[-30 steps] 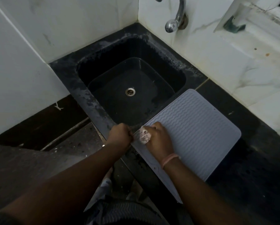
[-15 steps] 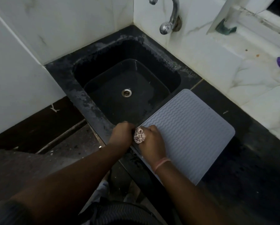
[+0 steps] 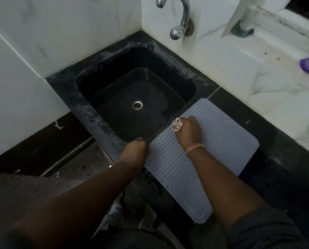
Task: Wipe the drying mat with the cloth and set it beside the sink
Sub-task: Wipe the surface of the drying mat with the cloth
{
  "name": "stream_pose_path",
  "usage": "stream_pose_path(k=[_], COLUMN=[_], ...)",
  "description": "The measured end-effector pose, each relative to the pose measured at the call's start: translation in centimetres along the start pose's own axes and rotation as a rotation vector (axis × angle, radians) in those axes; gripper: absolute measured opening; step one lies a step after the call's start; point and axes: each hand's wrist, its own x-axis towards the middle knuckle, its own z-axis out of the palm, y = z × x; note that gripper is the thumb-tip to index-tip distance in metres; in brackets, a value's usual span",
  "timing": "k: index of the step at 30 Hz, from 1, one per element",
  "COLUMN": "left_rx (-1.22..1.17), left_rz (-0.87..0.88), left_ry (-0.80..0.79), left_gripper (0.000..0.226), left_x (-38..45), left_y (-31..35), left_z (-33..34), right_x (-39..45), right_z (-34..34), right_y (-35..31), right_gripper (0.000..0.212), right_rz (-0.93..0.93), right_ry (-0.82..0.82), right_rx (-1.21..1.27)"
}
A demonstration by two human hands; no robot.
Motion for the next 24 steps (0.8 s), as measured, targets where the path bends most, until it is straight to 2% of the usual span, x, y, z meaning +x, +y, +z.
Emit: stream_pose_path(k=[4, 8, 11, 15, 18, 24], left_rx=[-0.035, 0.063, 0.08, -0.024, -0.044, -0.005], left_rz=[0.019, 0.062, 0.09, 0.009, 0.038, 0.034], left_ry=[0.04, 0.105, 0.101, 0.068, 0.022, -0.024], left_gripper=[0.014, 0.022, 0.023, 0.02, 0.025, 0.014], left_x=[0.4, 0.0, -0.2, -0.2, -0.1, -0.6], left_y=[0.7, 0.4, 0.3, 0.7, 1.0, 0.5], left_z=[-0.2, 1.1, 1.3, 0.9, 0.7, 0.5], right_x=[-3.5, -9.2, -7.3, -1.8, -0.1, -3.8], right_z=[0.5, 1.8, 1.8, 0.7, 0.5, 0.9], right_y=[-2.0, -4.1, -2.5, -0.1, 0.2, 0.0], right_gripper=[0.007, 0.008, 0.005, 0.008, 0.013, 0.04], right_rz=[-0.042, -0.176, -0.209, -0.076, 0.065, 0.037], right_ry=[-0.038, -0.143, -0.128, -0.019, 0.044, 0.004], right_rx=[0.053, 0.083, 0.075, 0.056, 0.056, 0.077])
